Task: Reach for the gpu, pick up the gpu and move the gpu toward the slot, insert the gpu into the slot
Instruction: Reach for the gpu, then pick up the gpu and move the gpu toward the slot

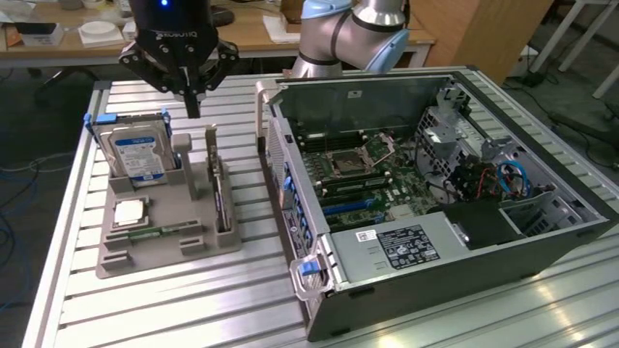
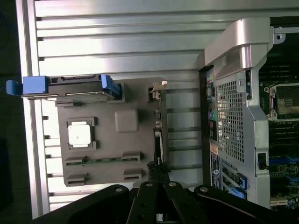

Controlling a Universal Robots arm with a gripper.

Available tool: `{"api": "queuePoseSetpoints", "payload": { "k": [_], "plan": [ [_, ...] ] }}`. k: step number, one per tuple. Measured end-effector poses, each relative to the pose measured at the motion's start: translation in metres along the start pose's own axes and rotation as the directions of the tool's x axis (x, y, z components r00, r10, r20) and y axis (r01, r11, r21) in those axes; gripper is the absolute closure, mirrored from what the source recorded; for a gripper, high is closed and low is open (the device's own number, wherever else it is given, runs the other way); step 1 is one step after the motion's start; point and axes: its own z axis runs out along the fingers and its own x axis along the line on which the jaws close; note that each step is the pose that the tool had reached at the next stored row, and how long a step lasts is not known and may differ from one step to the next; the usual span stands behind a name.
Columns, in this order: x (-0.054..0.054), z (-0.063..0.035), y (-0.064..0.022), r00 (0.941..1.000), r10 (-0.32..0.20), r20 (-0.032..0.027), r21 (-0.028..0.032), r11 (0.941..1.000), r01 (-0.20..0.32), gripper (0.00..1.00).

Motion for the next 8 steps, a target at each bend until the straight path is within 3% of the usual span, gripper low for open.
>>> {"api": "queuePoseSetpoints", "payload": {
  "k": [8],
  "plan": [
    [0.0021, -0.0001, -0.0002, 1.0000, 0.000, -0.0001, 0.0001, 1.0000, 0.000, 0.90]
  ]
}}
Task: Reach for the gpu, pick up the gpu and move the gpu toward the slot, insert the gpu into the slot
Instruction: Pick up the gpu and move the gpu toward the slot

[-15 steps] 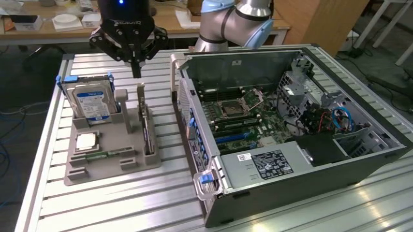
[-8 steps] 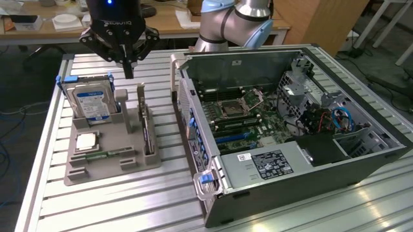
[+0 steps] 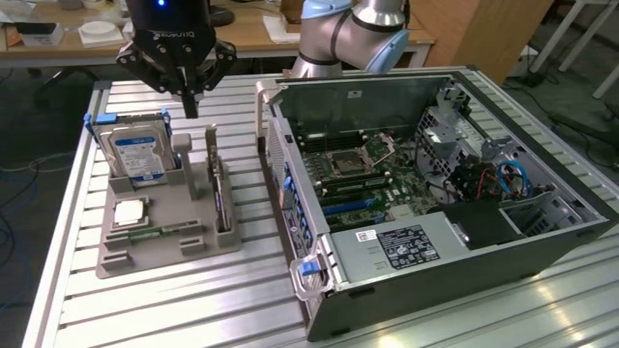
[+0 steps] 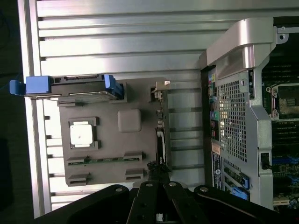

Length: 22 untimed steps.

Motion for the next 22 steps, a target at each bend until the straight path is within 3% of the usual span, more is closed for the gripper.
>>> {"api": "queuePoseSetpoints", "payload": {
  "k": [9, 10, 12, 14, 18, 19, 22],
  "plan": [
    [0.0000, 0.0000, 0.0000, 1.0000, 0.000, 0.0000, 0.0000, 1.0000, 0.000, 0.89],
    [0.0000, 0.0000, 0.0000, 1.0000, 0.000, 0.0000, 0.0000, 1.0000, 0.000, 0.84],
    [0.0000, 0.0000, 0.0000, 1.0000, 0.000, 0.0000, -0.0001, 1.0000, 0.000, 0.84],
    [0.0000, 0.0000, 0.0000, 1.0000, 0.000, 0.0000, 0.0000, 1.0000, 0.000, 0.71],
    [0.0000, 0.0003, 0.0000, 1.0000, -0.006, -0.0003, 0.0003, 1.0000, 0.006, 0.59],
    [0.0000, 0.0006, 0.0000, 0.9998, -0.021, -0.0011, 0.0005, 0.9998, 0.021, 0.53],
    [0.0001, 0.0019, 0.0000, 0.9972, -0.074, -0.0042, -0.0003, 0.9972, 0.074, 0.53]
  ]
}}
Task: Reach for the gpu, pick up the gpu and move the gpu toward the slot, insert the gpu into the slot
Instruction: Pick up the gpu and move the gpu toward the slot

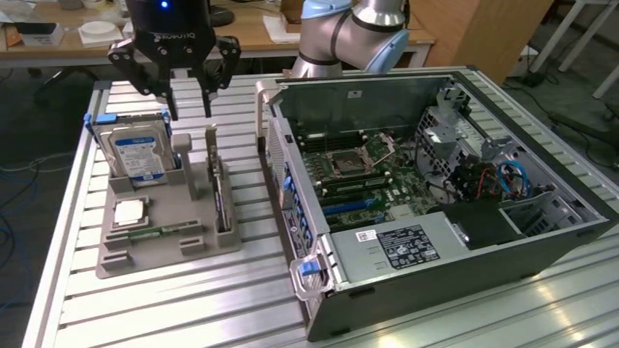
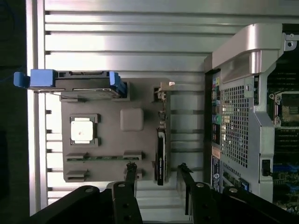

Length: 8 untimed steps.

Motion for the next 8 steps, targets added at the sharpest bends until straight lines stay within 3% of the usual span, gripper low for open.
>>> {"api": "queuePoseSetpoints", "payload": {
  "k": [5, 8],
  "plan": [
    [0.0000, 0.0036, -0.0002, 0.9958, -0.091, -0.0079, -0.0018, 0.9959, 0.091, 0.53],
    [0.0000, 0.0083, -0.0006, 0.9942, -0.107, -0.0103, -0.0023, 0.9943, 0.107, 0.53]
  ]
}}
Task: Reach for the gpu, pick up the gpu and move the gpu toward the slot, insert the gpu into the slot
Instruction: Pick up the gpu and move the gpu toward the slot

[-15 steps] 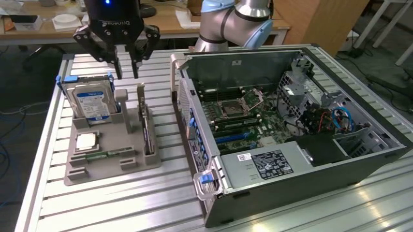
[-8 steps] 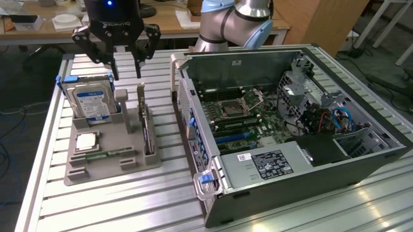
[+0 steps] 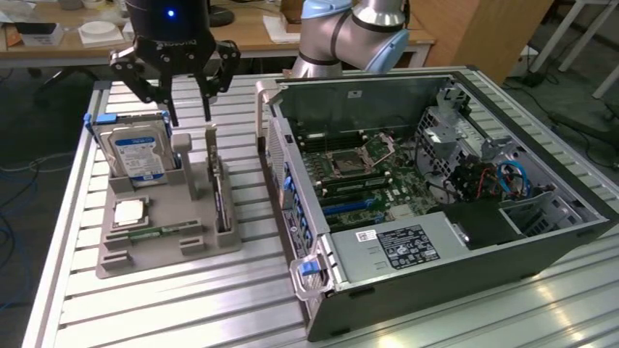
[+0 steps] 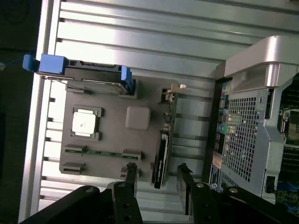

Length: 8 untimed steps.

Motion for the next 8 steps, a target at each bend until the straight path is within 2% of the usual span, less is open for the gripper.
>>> {"api": "queuePoseSetpoints", "payload": {
  "k": [5, 8],
  "plan": [
    [0.0007, 0.0078, -0.0055, 1.0000, 0.000, -0.0044, -0.0001, 1.0000, 0.000, 0.53],
    [0.0009, 0.0103, -0.0076, 1.0000, 0.000, -0.0055, 0.0062, 1.0000, 0.000, 0.53]
  ]
}}
